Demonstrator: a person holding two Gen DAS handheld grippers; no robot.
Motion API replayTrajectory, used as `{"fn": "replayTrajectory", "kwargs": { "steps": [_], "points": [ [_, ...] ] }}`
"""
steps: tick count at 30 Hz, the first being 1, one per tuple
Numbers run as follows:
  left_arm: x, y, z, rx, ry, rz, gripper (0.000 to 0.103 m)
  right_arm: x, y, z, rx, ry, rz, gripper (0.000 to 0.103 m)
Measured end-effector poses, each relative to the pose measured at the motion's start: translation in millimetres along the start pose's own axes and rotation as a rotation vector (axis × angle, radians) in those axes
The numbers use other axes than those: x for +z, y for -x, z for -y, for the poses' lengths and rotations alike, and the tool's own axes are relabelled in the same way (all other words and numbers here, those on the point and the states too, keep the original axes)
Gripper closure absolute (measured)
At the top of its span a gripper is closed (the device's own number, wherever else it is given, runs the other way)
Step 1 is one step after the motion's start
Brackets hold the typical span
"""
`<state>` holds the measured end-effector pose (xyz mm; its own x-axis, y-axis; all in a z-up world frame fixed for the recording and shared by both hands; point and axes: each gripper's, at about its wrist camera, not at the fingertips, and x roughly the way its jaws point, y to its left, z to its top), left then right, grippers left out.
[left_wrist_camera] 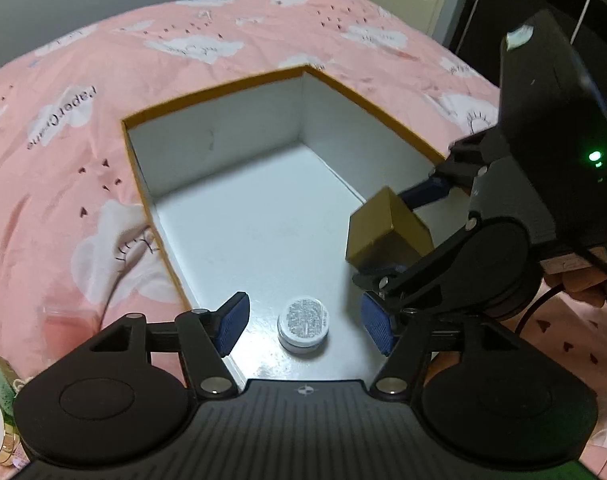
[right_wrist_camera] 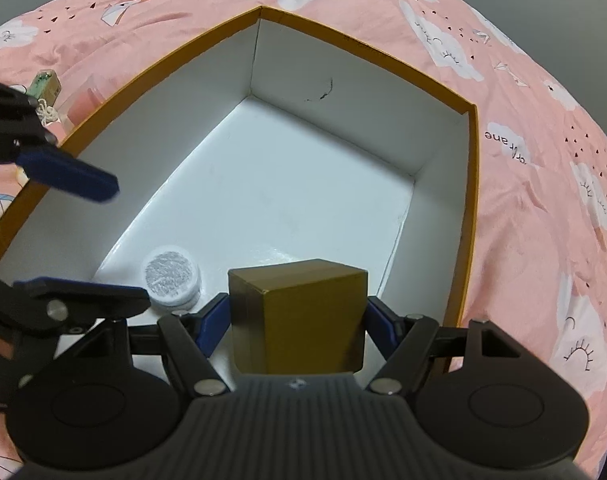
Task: Organize rigid objects
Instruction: 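Carry both items over the orange box and release them inside, then move both tools back toward the cosmetics cluster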
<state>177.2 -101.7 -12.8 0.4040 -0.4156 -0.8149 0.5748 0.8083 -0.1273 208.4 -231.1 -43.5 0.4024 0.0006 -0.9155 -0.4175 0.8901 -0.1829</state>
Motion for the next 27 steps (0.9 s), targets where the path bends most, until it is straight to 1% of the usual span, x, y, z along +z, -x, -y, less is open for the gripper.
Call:
{"fn": "replayTrajectory", "kwargs": {
  "steps": [4, 7, 10, 12, 15, 17, 18, 22, 27],
  "points": [
    [-3.1, 17.1, -9.6, 0.004, 0.07, 0.07, 0.028, 3.0, -0.4, -5.5, 0.01, 0.014, 0.001, 0.032],
    [-4.1, 29.5, -20.1, -0.004, 0.155, 0.121, 0.028, 6.4, -3.4, -11.8, 0.016, 0.03, -0.014, 0.032],
    [-2.5, 35.6, -24.4, 0.032, 0.189, 0.141, 0.028, 9.7, -9.4, -19.3, 0.022, 0.044, -0.048, 0.032],
    [-2.2, 36.0, -26.3, 0.049, 0.191, 0.146, 0.028, 11.1, -12.9, -24.3, 0.034, 0.053, -0.068, 0.032],
    [-1.7, 34.7, -30.0, 0.047, 0.209, 0.14, 0.028, 12.5, -15.1, -28.4, 0.05, 0.051, -0.084, 0.032],
    [-2.8, 34.2, -32.0, 0.044, 0.213, 0.138, 0.028, 13.1, -15.0, -28.3, 0.055, 0.045, -0.087, 0.031],
    [-3.6, 34.0, -32.5, 0.044, 0.212, 0.137, 0.028, 12.8, -14.9, -28.1, 0.054, 0.04, -0.091, 0.028],
    [-7.1, 33.9, -32.8, 0.042, 0.214, 0.133, 0.028, 12.4, -9.6, -29.3, 0.055, 0.034, -0.082, 0.027],
    [-10.0, 35.5, -34.3, 0.048, 0.227, 0.143, 0.028, 15.3, -0.8, -26.9, 0.054, 0.012, -0.053, 0.023]
  ]
}}
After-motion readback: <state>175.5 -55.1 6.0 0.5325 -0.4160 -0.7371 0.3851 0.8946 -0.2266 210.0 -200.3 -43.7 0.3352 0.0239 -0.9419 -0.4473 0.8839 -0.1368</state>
